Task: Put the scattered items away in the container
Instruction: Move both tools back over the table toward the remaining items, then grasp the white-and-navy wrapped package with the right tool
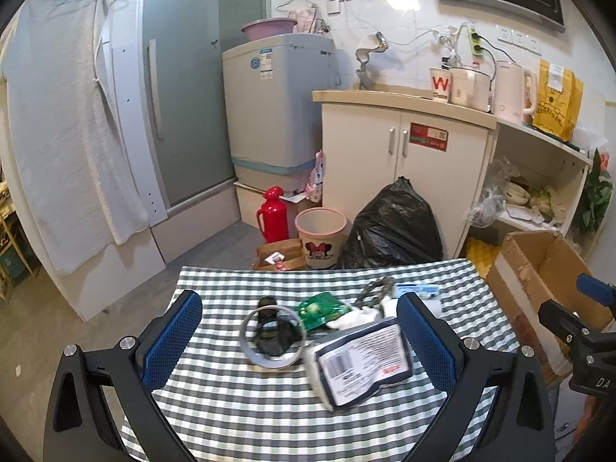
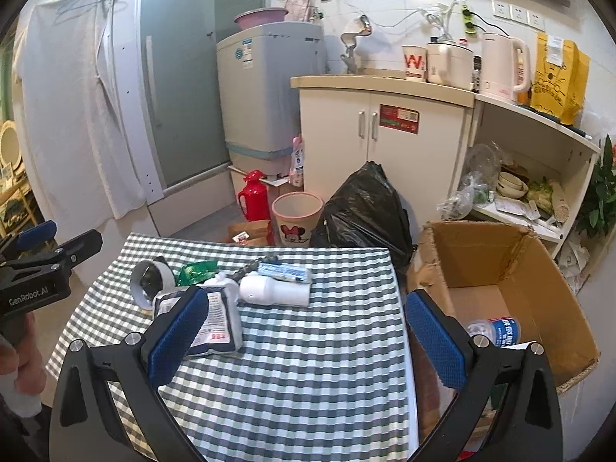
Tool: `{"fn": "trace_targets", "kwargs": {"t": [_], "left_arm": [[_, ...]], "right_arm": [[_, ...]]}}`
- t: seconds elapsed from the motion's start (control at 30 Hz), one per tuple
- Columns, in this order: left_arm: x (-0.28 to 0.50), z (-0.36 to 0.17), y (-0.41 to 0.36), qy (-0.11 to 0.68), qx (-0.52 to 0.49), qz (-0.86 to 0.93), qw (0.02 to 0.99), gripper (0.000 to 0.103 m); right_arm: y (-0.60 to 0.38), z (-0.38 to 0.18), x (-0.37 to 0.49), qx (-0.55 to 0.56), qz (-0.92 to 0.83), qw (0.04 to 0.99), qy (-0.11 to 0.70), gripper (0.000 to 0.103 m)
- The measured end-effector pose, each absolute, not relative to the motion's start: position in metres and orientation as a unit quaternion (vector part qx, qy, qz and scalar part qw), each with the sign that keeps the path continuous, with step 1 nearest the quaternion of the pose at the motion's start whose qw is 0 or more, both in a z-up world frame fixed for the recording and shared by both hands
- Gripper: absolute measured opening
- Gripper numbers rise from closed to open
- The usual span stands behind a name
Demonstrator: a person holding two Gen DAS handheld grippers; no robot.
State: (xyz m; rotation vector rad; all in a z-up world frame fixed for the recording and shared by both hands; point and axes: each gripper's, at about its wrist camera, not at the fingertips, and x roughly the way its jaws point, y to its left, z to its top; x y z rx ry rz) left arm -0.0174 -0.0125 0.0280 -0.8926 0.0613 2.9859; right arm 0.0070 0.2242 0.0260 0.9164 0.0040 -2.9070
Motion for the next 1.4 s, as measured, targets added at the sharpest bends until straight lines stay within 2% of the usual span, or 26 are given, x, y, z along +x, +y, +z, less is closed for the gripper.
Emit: {"fn": "trace_targets", "kwargs": {"t": [0.3, 0.7, 1.4], "left_arm": [[-0.032, 0.012, -0.039, 0.017, -0.301, 0.953, 0.009, 0.103], [-0.055, -0.014, -0.052, 0.051, -0.325, 0.944, 0.022, 0.103], [-0.089, -0.067, -0.088, 0.015, -0.393, 0.919, 0.030, 0.103]], "right_arm": [[0.197, 0.018, -0.004, 0.306, -0.950, 0.058, 0.014, 0.103], [0.164, -0.011, -0.024, 0.335, -0.937, 0.104, 0.015, 0.103], [0.112, -0.069, -0.047, 0.398, -0.902, 0.169, 0.023, 0.103]]}}
